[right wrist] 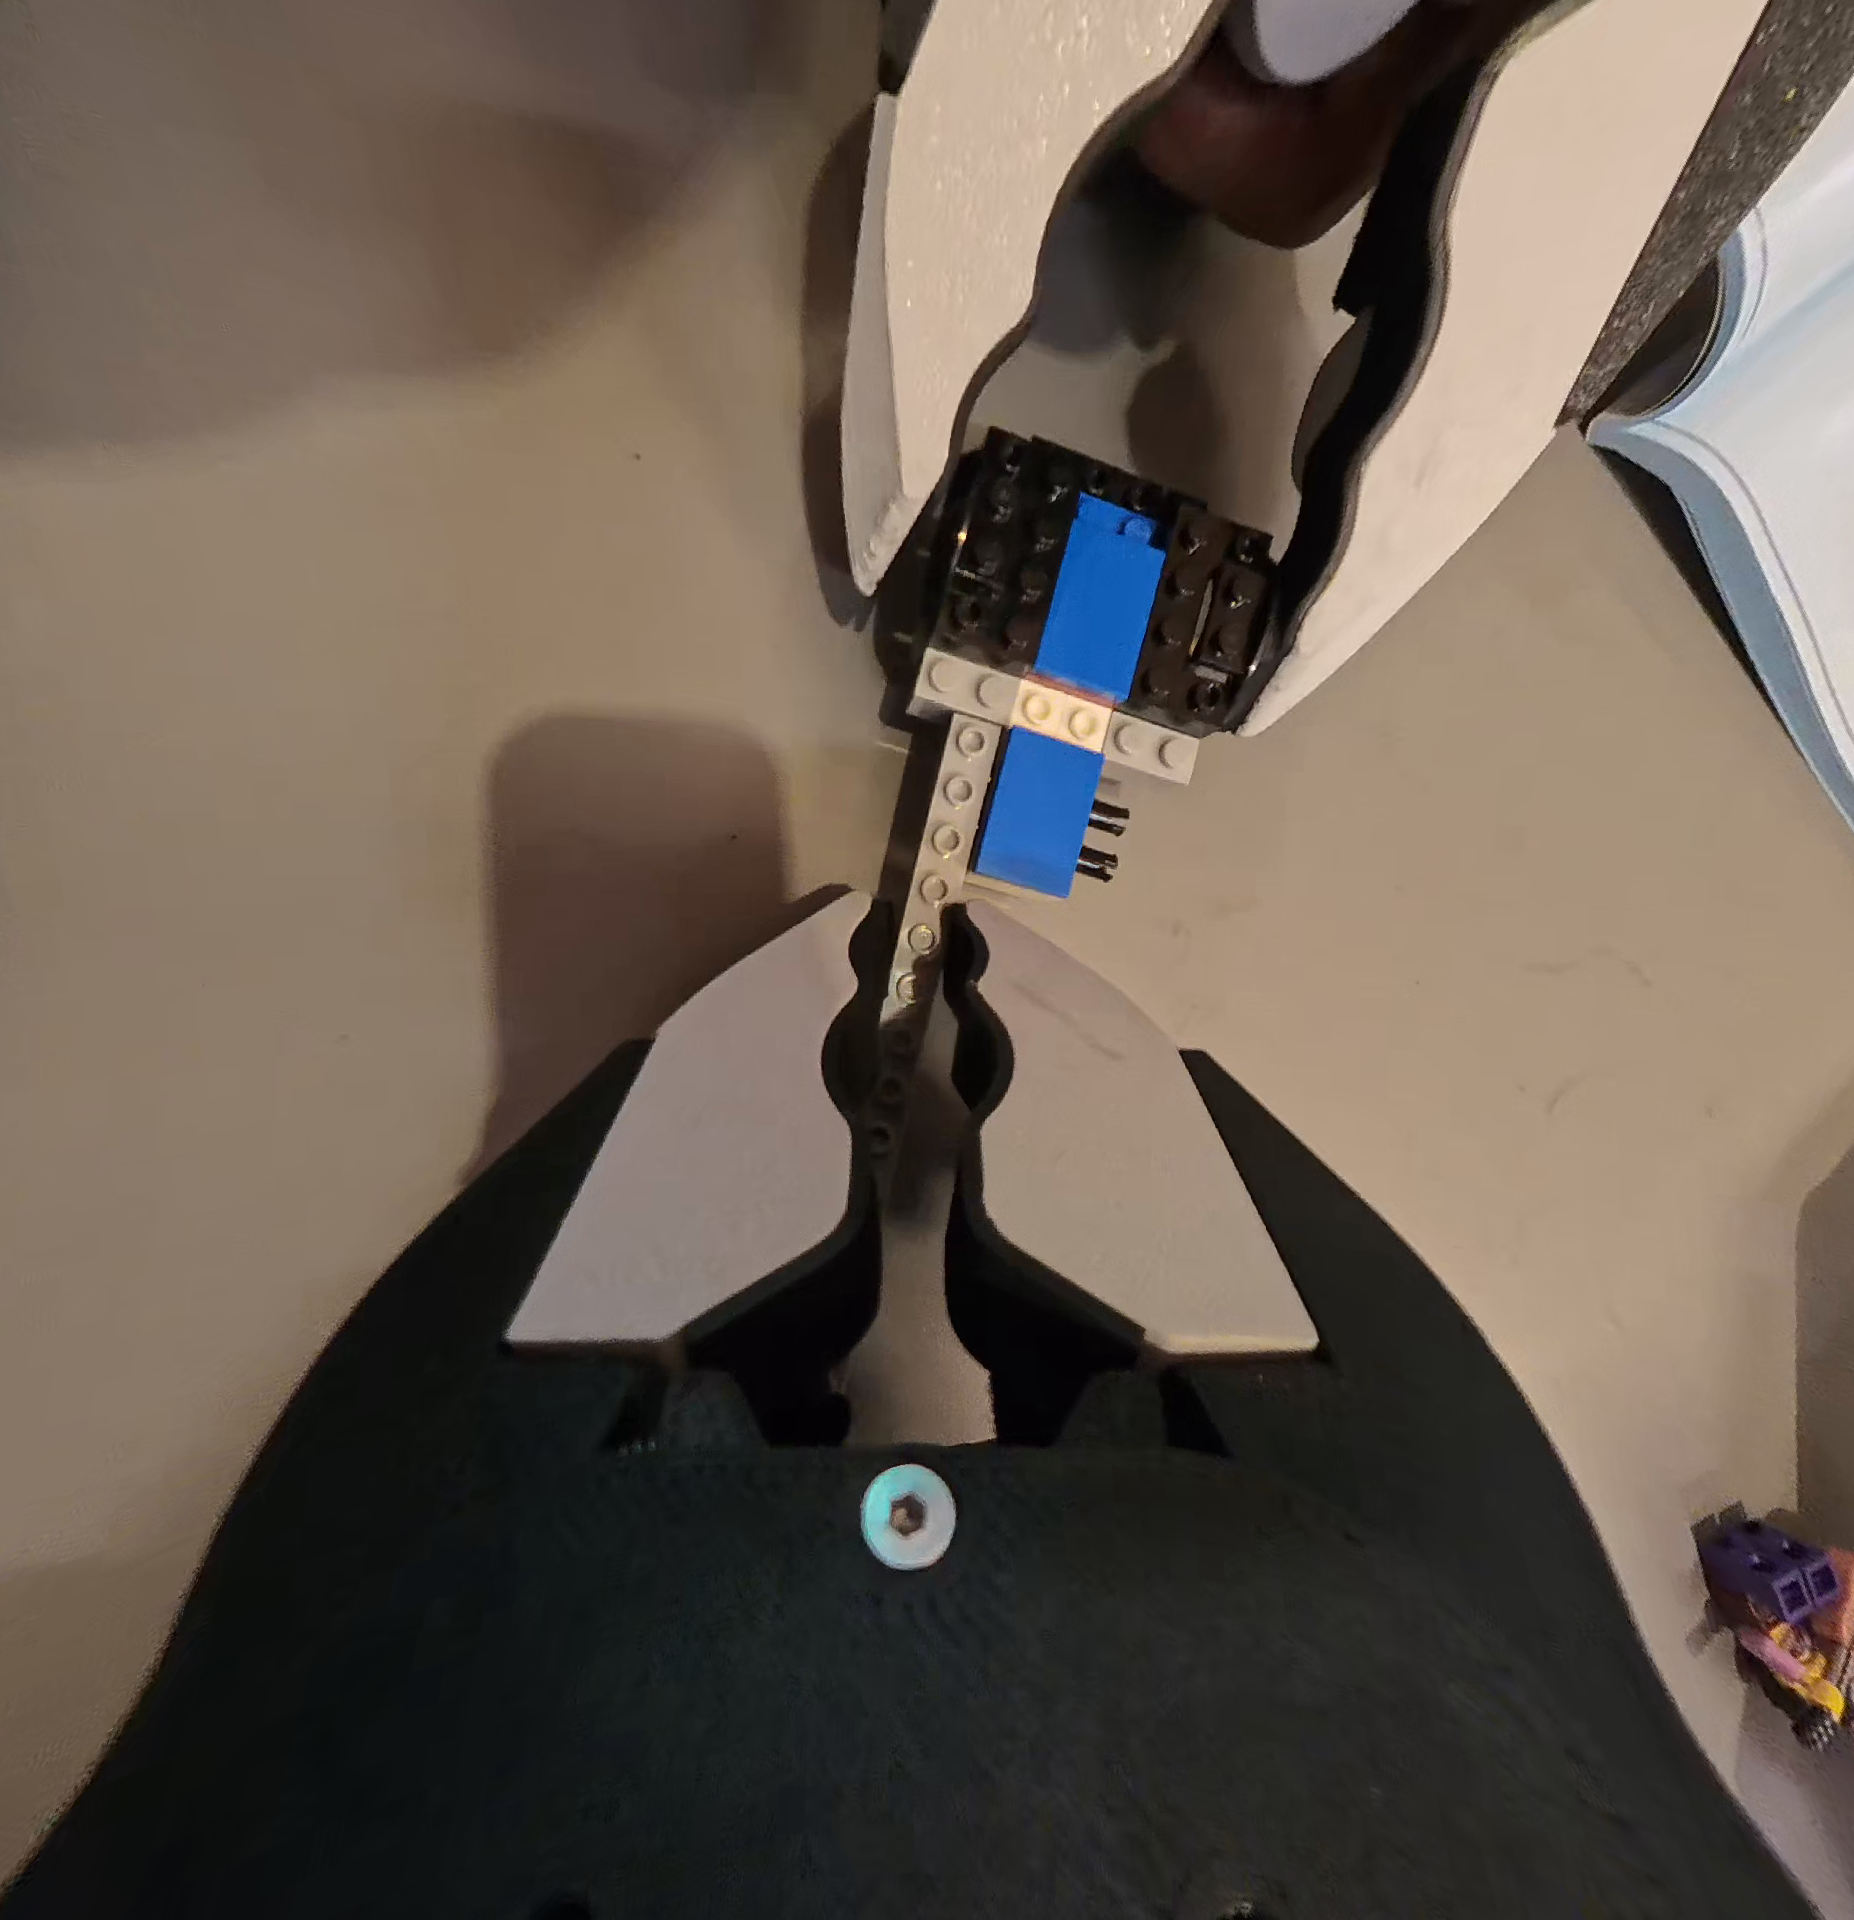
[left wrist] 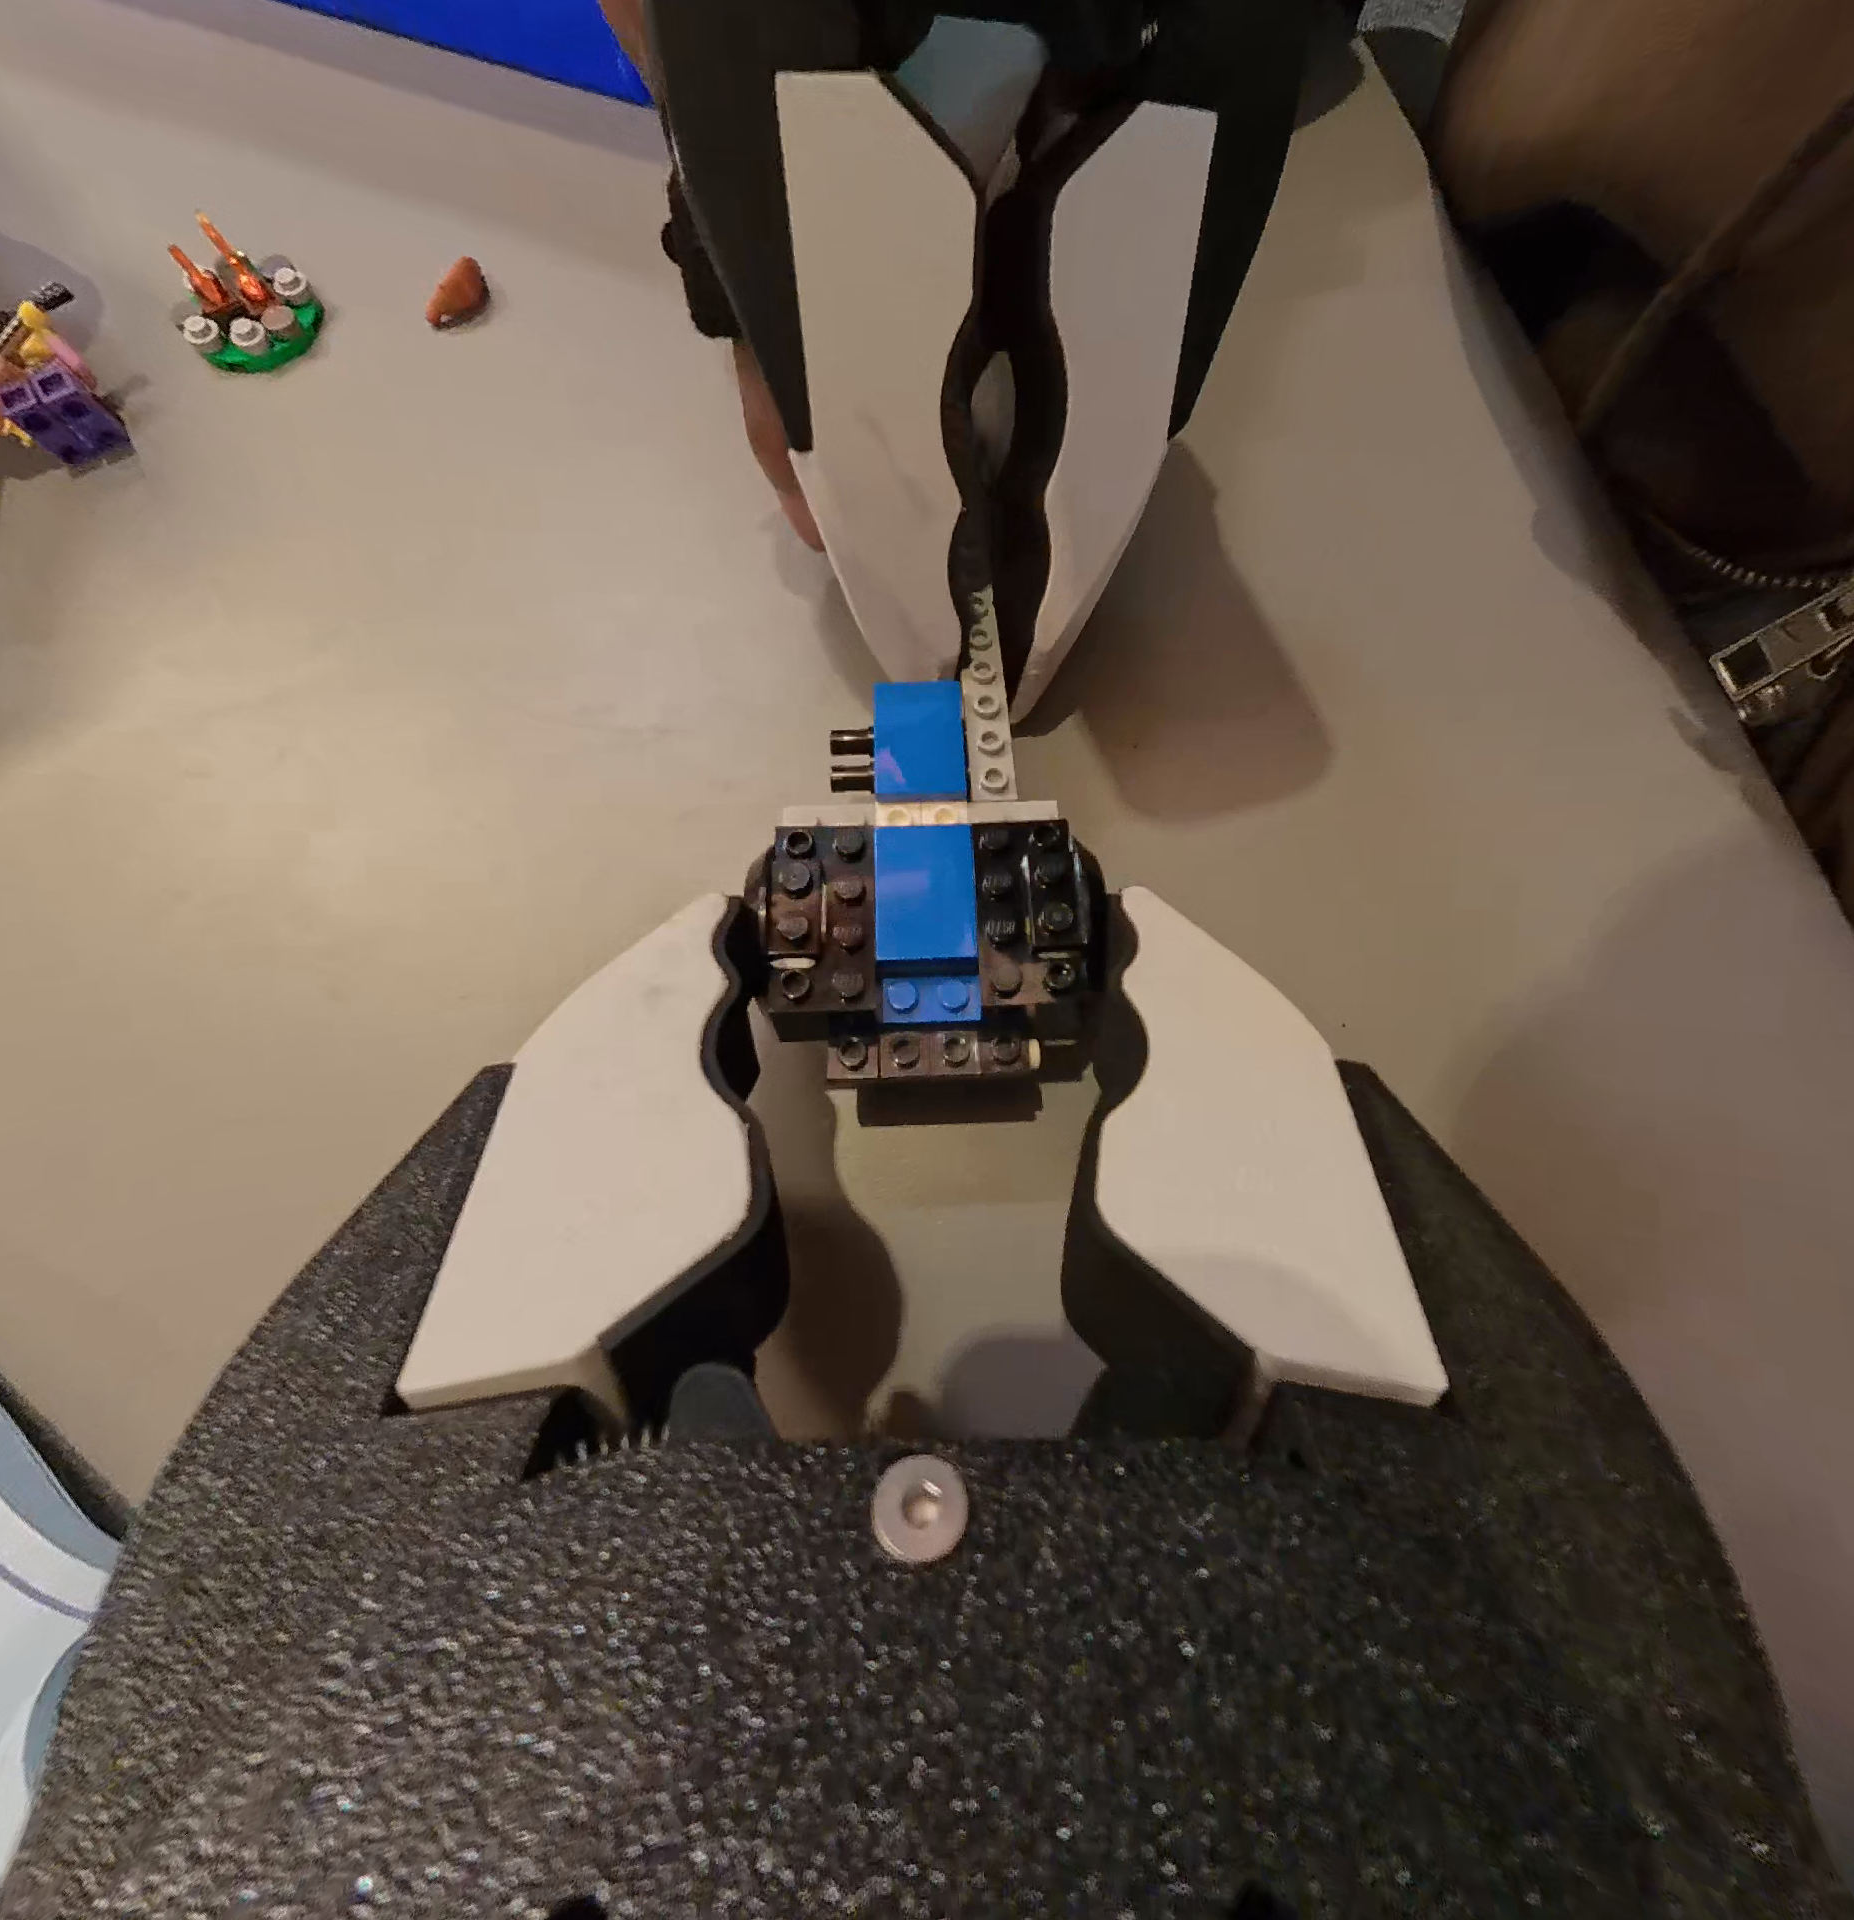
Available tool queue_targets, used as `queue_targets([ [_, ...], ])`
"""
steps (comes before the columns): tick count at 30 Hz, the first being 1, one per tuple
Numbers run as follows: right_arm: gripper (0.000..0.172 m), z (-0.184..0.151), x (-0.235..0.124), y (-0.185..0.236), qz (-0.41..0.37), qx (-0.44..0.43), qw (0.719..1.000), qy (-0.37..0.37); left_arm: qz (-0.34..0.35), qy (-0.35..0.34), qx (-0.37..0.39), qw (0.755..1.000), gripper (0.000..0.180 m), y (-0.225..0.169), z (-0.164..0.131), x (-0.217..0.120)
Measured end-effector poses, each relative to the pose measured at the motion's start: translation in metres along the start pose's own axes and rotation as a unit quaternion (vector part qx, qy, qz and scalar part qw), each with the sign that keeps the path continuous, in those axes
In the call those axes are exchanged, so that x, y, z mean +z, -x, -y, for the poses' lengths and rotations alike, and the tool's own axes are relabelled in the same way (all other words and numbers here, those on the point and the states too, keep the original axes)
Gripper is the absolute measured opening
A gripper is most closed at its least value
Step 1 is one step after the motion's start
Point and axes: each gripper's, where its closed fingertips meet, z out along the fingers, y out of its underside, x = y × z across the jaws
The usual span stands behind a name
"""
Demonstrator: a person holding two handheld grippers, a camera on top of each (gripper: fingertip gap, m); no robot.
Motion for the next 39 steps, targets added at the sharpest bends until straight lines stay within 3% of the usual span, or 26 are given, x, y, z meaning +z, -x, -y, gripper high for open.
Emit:
queue_targets([
  [22, 0.009, -0.007, -0.003, 0.0, 0.0, 0.063, 0.998, -0.005, 0.028, 0.041, 0.0, 0.999, 0.063, 0.007, -0.009, 0.01],
  [26, 0.009, -0.008, -0.004, -0.003, -0.029, 0.032, 0.999, 0.02, 0.031, 0.044, -0.001, 0.999, 0.063, 0.008, -0.009, 0.011],
  [27, 0.009, -0.005, -0.004, 0.003, -0.011, 0.016, 1.0, 0.01, 0.042, 0.045, -0.006, 0.998, 0.063, 0.011, -0.01, 0.011],
  [29, 0.008, 0.037, -0.015, 0.054, 0.122, -0.026, 0.984, -0.124, 0.139, 0.046, -0.064, 0.987, 0.063, 0.049, -0.016, 0.001],
  [30, 0.008, 0.046, -0.013, 0.062, 0.126, -0.027, 0.983, -0.128, 0.13, 0.04, -0.061, 0.989, 0.063, 0.048, -0.017, -0.002],
  [31, 0.008, 0.03, 0.001, 0.045, 0.06, -0.037, 0.997, -0.041, 0.111, 0.037, -0.061, 0.991, 0.063, 0.043, -0.017, -0.003],
  [32, 0.009, 0.019, 0.005, 0.03, 0.016, -0.047, 0.999, -0.01, 0.109, 0.036, -0.06, 0.992, 0.063, 0.042, -0.017, -0.003],
  [34, 0.008, 0.026, -0.011, 0.023, 0.045, 0.032, 0.995, -0.078, 0.104, 0.048, -0.043, 0.992, 0.064, 0.037, -0.019, 0.0],
  [39, 0.008, -0.001, -0.032, -0.015, -0.046, 0.089, 0.993, -0.059, 0.095, 0.047, -0.037, 0.994, 0.063, 0.034, -0.017, 0.001],
])
